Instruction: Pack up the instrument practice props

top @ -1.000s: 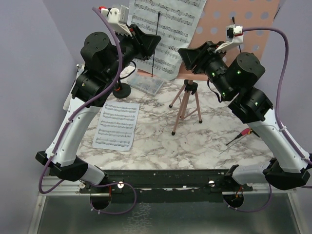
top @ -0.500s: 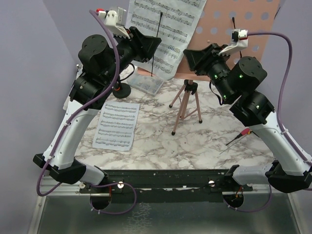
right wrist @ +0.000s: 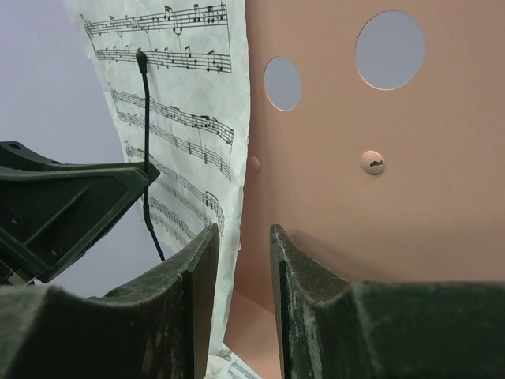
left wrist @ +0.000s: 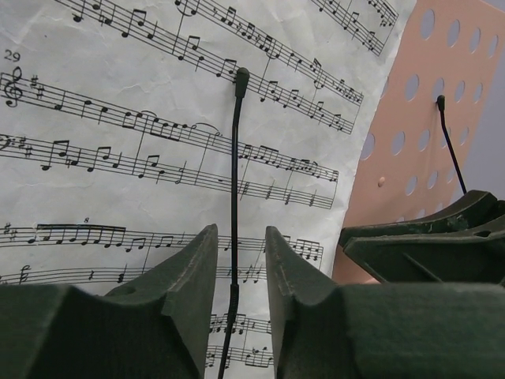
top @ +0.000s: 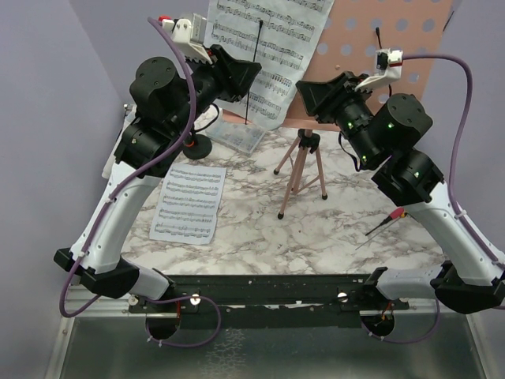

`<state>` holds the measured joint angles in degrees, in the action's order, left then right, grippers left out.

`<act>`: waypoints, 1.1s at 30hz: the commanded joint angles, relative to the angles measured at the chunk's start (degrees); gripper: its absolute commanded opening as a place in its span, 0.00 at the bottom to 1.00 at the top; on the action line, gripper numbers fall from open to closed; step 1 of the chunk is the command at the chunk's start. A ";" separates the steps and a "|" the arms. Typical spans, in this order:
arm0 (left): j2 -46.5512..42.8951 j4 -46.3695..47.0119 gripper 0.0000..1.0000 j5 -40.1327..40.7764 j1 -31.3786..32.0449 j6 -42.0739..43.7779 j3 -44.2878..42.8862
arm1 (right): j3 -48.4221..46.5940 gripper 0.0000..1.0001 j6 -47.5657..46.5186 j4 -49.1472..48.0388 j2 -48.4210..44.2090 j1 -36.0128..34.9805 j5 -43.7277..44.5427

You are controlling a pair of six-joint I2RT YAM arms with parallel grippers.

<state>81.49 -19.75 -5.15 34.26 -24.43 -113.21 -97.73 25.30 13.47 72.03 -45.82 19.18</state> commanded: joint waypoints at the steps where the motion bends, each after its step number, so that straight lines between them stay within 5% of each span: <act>1: -0.02 0.69 0.27 -2.16 0.19 -0.77 0.68 | 1.62 0.37 1.34 -2.92 0.37 -0.52 -2.36; 7: -0.56 0.93 0.00 -2.87 0.19 -1.53 1.09 | 2.41 0.37 2.29 -5.28 1.20 -0.59 -4.24; 18: -3.18 3.24 0.00 -2.93 0.19 -2.83 4.56 | 5.51 0.34 2.35 -10.89 0.86 -0.56 -4.60; 30: -4.78 4.81 0.00 -2.26 0.19 -2.41 6.66 | 6.19 0.01 -0.49 -14.77 -0.27 -0.52 -4.34; 33: -4.94 4.81 0.00 -1.59 0.19 -2.08 6.90 | 6.52 0.00 -1.63 -14.88 -1.34 -0.54 -3.57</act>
<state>78.15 -15.46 -6.59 34.26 -26.76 -106.94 -92.18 25.67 0.86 72.71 -46.06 15.49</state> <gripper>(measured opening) 0.008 0.008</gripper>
